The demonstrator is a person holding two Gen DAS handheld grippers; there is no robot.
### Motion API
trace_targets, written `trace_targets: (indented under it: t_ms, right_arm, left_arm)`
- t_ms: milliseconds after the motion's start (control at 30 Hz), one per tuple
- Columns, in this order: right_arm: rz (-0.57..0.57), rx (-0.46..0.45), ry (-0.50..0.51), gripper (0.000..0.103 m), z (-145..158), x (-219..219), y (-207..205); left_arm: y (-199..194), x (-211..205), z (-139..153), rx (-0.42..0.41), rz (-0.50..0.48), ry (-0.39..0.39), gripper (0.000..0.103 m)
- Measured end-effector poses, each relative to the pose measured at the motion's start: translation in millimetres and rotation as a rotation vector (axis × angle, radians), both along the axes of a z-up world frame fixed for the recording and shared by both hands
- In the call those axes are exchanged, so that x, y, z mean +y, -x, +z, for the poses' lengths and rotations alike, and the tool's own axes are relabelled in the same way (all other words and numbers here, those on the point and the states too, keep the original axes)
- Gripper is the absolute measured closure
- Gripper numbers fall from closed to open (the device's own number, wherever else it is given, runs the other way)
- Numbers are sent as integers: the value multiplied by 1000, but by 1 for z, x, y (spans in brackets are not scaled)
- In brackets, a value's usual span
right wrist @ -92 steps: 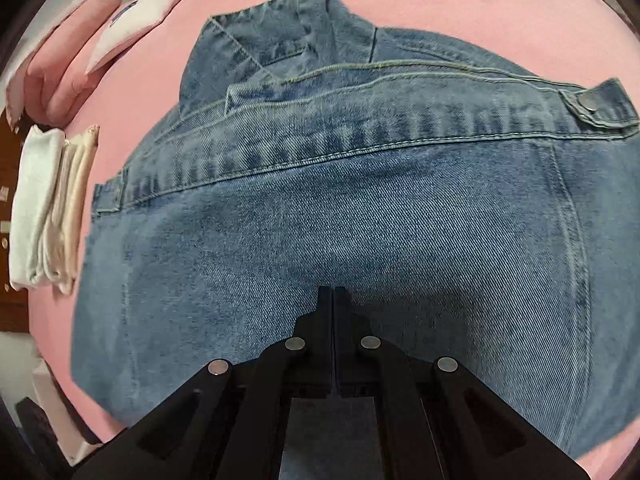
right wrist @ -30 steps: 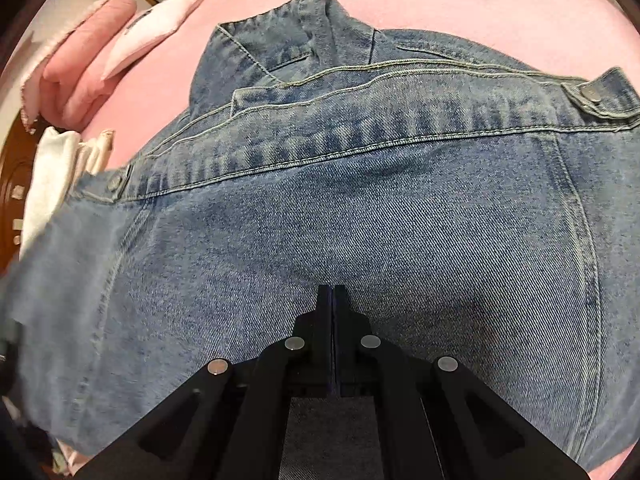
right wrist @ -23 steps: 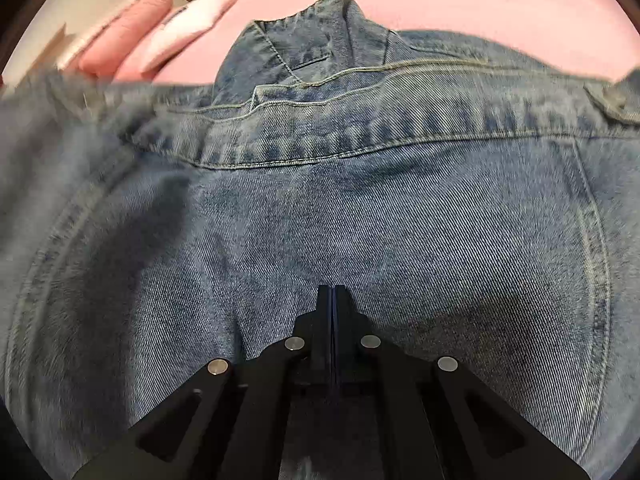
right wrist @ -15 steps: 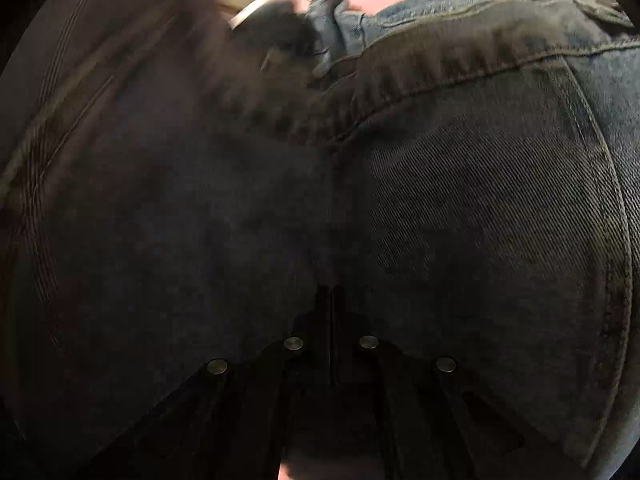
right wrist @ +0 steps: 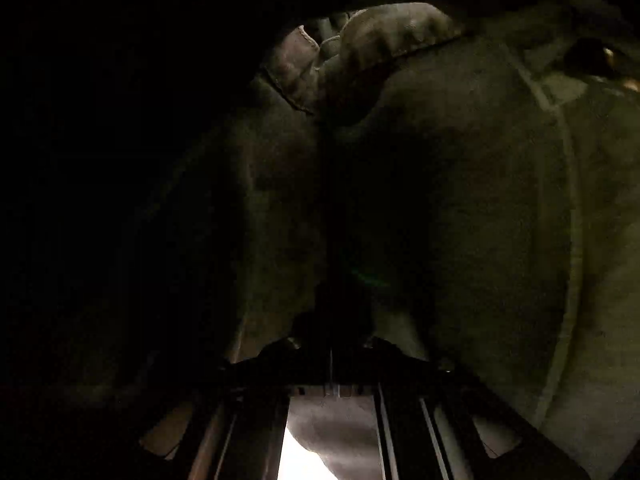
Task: Fold large clothes
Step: 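Lift the jacket half with the left tool and fold it over the right tool, then open the left tool and pull the right tool out from under the jacket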
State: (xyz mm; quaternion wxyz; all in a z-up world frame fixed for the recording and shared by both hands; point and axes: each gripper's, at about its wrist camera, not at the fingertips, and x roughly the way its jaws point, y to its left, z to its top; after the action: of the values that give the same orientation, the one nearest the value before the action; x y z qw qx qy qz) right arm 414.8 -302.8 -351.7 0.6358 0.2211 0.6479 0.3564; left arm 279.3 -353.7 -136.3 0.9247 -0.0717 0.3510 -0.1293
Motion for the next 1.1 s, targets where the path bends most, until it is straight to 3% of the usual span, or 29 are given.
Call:
trace_targets:
  t_ms: [100,233,367,500,600,633,667,733,833,1000,1100]
  right_arm:
    - [35,-50,65,103,16,-33,-8]
    - [-123,-119,108,103,43,-115,-40]
    - [-243,-175,190,103,72,-193,-78]
    - [-235,-211,304,103,92,-248,-93]
    - [-251,-220,349,103,104,-296,-85]
    - [-260,-214,348,103,108,-309,-83]
    - [-267,-203,338,102,112,-310,-87]
    - [-278,-160,311,102,121,-320,-86]
    - [-306,-118,293,102,132,-328,-63]
    - [-262,-2,247,97,140,-330,3]
    - [-240,66,255,75,132,-329,37]
  left_arm:
    - [11,2,18,-37,34,-5,94]
    - [7,5,21,-29,82,-2,94]
    - [-10,-5,-9,85,80,-7,93]
    - [-22,-25,-45,167,22,4,91]
    - [-24,-45,-72,224,-27,-45,81]
    - [-23,-52,-83,258,-56,-55,72]
    - [-22,-59,-99,307,-96,-45,56]
    - [-22,-65,-123,398,-144,-22,45]
    - [-12,-69,-126,398,-146,-77,45]
    - [5,-44,-101,402,-116,-14,45]
    - [17,-16,-79,387,-60,7,45]
